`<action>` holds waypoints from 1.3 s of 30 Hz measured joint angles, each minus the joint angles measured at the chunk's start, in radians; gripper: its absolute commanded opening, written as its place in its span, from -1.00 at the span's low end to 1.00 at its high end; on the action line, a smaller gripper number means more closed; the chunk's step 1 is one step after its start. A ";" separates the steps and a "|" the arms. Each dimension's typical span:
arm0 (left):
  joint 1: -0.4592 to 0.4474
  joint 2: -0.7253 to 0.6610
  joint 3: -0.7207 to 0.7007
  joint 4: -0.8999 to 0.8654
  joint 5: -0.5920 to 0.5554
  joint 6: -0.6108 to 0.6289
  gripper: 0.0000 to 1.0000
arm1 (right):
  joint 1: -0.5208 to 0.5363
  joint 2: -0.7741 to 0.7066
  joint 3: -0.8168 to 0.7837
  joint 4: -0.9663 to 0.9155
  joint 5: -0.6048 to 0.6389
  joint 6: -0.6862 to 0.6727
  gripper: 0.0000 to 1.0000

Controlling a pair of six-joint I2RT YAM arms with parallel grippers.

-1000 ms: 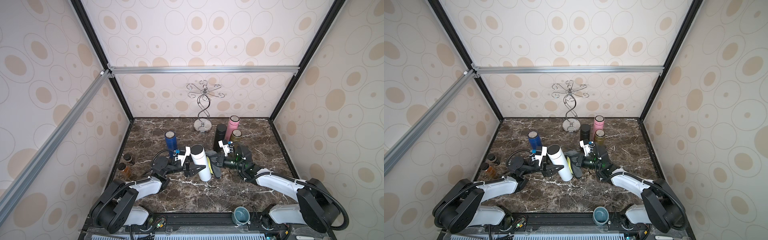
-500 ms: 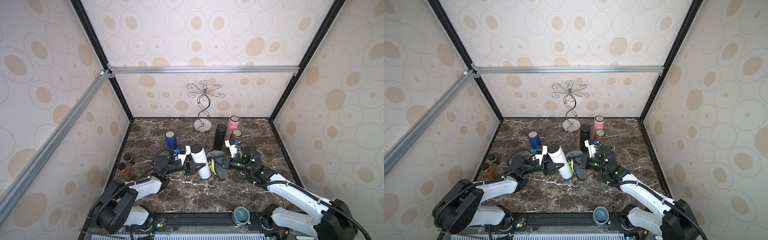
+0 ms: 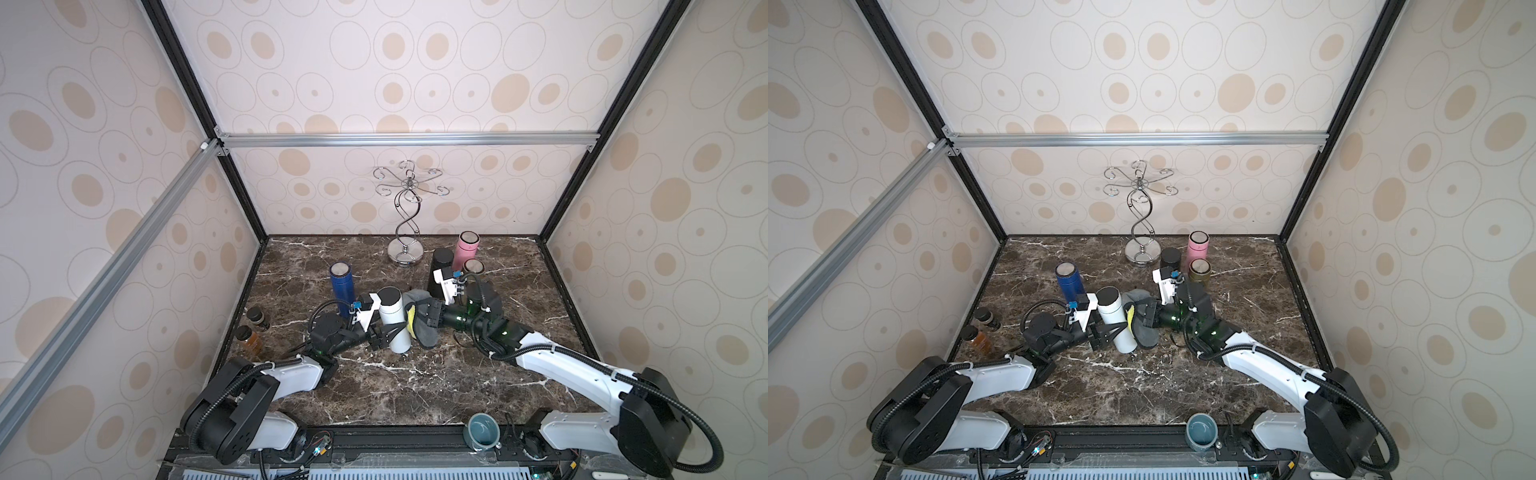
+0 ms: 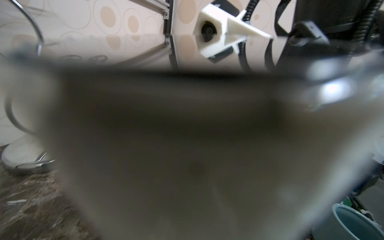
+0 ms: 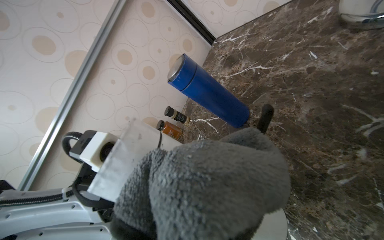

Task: Wipe the surface of the thermos
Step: Wipe the dirt from the surface of the thermos.

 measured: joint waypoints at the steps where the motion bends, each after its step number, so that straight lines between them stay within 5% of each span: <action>1: 0.000 0.014 -0.004 0.003 -0.012 0.001 -1.00 | 0.008 0.012 -0.002 0.000 0.016 -0.004 -1.00; 19: -0.018 0.128 -0.013 0.051 -0.070 0.021 -1.00 | 0.134 -0.100 0.043 -0.256 0.176 -0.167 -1.00; 26: -0.037 0.128 -0.011 0.048 -0.106 0.037 -1.00 | 0.169 -0.013 0.156 -0.241 0.170 -0.208 -1.00; 39: -0.043 0.127 -0.011 0.024 -0.149 0.057 -1.00 | 0.197 -0.016 0.052 -0.162 0.252 -0.230 -1.00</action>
